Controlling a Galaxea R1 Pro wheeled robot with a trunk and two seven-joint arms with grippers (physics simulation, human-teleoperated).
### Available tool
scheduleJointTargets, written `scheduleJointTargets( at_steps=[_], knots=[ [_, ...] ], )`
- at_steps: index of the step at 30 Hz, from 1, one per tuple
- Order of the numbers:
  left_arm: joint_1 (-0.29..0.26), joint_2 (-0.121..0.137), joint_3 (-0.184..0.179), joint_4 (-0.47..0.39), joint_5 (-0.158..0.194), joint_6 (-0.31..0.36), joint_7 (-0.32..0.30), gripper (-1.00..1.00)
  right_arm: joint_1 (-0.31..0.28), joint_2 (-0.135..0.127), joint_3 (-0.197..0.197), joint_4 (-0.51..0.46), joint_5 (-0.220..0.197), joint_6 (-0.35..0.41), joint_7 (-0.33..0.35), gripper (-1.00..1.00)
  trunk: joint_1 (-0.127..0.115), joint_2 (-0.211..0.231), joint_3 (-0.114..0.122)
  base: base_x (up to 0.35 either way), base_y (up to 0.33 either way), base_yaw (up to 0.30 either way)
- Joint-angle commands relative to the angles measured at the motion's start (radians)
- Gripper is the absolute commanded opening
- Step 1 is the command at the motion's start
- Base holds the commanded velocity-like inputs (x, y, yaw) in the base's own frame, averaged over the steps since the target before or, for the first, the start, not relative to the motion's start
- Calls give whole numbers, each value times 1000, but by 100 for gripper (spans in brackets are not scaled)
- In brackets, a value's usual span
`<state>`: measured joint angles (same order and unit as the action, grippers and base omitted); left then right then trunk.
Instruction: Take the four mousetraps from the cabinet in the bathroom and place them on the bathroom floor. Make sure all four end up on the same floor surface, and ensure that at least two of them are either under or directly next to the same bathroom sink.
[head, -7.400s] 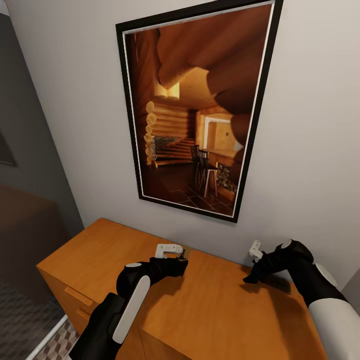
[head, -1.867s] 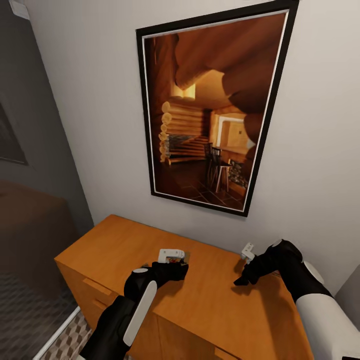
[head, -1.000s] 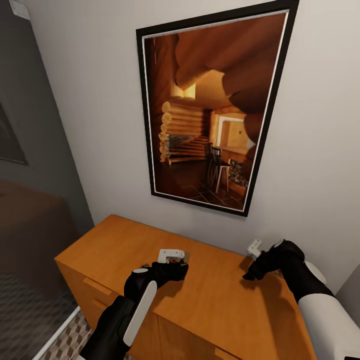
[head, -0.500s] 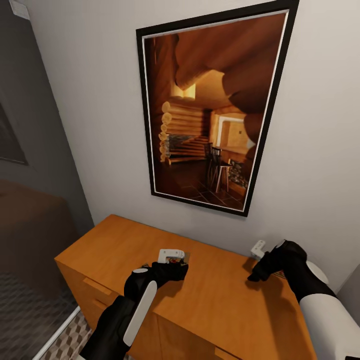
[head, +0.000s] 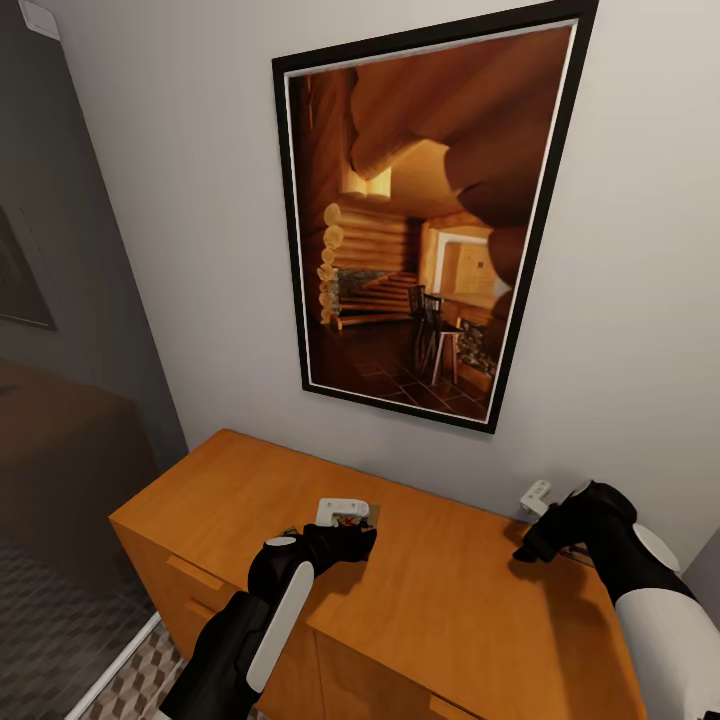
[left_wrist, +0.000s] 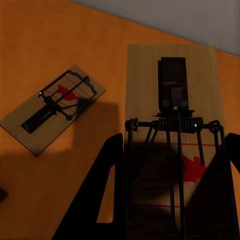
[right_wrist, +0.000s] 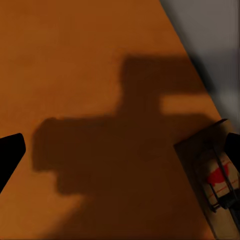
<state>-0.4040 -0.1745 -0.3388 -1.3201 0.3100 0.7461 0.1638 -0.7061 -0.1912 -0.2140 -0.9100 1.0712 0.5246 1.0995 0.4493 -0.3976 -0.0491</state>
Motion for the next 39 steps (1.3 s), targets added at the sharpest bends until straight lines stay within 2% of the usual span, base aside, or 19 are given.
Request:
scheduleJointTargets(
  at_steps=[1,8,13,17,19,20,22,39],
  knots=[
    [-1,0,-1,-1,9,4,10,-100,-1,0,-3,-1,5,4,6,100,1,-2,-2,0,0,0],
    [-1,0,0,-1,8,4,10,-100,-1,-4,-6,-1,6,-5,0,100,1,-2,-2,0,0,0],
    [-1,0,0,-1,8,4,10,-100,-1,-19,-11,0,5,-22,-16,100,1,-2,-2,0,0,0],
    [-1,0,0,-1,8,4,10,-100,-1,-37,-41,0,4,-36,-22,100,1,-2,-2,0,0,0],
    [-1,0,0,-1,8,4,10,-100,-1,-45,-71,0,4,-59,-22,100,1,-2,-2,0,0,0],
    [-1,0,0,-1,8,4,10,-100,-1,-50,-107,0,4,-96,-21,100,1,-2,-2,0,0,0],
    [-1,0,0,-1,8,4,10,-100,-1,-51,-115,0,4,-104,-21,100,1,-2,-2,0,0,0],
    [-1,0,0,-1,8,4,10,-100,-1,-59,-129,0,9,-118,-18,100,1,-2,-2,0,0,0]
  ],
)
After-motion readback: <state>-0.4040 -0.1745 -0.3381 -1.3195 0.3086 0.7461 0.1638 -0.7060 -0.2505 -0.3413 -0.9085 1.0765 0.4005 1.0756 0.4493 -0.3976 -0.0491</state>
